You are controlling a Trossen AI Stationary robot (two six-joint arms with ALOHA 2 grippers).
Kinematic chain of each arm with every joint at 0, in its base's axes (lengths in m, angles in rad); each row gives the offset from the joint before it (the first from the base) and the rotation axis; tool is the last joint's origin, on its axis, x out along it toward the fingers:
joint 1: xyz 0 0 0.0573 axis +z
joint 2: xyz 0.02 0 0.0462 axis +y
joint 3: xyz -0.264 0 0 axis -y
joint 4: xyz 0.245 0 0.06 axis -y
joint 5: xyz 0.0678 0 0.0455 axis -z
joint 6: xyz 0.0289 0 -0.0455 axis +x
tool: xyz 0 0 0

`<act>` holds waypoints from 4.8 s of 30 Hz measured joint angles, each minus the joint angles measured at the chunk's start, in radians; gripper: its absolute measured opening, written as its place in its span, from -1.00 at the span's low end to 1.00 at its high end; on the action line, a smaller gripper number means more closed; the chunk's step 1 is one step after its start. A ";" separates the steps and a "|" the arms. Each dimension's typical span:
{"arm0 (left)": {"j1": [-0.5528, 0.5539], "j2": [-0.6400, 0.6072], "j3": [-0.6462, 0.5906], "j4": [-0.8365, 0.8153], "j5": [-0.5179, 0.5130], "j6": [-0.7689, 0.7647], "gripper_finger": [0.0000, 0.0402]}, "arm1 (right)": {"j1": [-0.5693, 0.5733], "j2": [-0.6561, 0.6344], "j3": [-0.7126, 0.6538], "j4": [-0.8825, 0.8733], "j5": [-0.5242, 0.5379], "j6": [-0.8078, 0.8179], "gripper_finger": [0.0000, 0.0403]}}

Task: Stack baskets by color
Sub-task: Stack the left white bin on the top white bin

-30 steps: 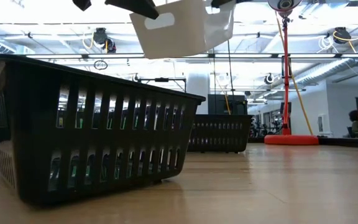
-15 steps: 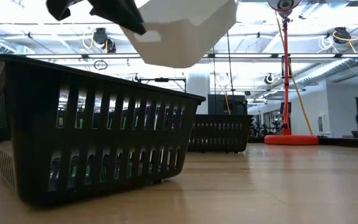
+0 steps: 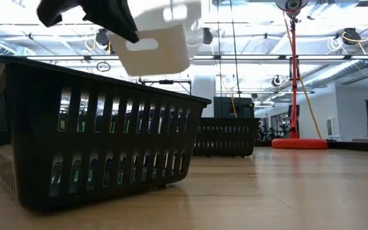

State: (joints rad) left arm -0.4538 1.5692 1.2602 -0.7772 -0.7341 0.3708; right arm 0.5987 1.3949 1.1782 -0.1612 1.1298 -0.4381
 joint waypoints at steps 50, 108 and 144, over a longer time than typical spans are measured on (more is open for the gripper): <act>-0.055 0.001 0.000 0.165 -0.110 0.353 -0.75 | -0.212 0.287 0.103 -0.246 -0.403 -0.177 -0.97; 0.088 -0.569 -0.361 0.050 -0.111 -0.601 -0.67 | -0.965 0.517 0.471 -0.237 -1.031 -0.080 -1.00; 0.240 -0.732 -0.517 0.311 0.061 -0.405 -0.87 | -1.024 0.598 0.466 -0.297 -1.108 -0.106 -1.00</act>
State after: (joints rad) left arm -0.2142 0.8373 0.7433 -0.4664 -0.6731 -0.0341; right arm -0.4252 1.9931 1.6446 -0.4587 0.0220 -0.5446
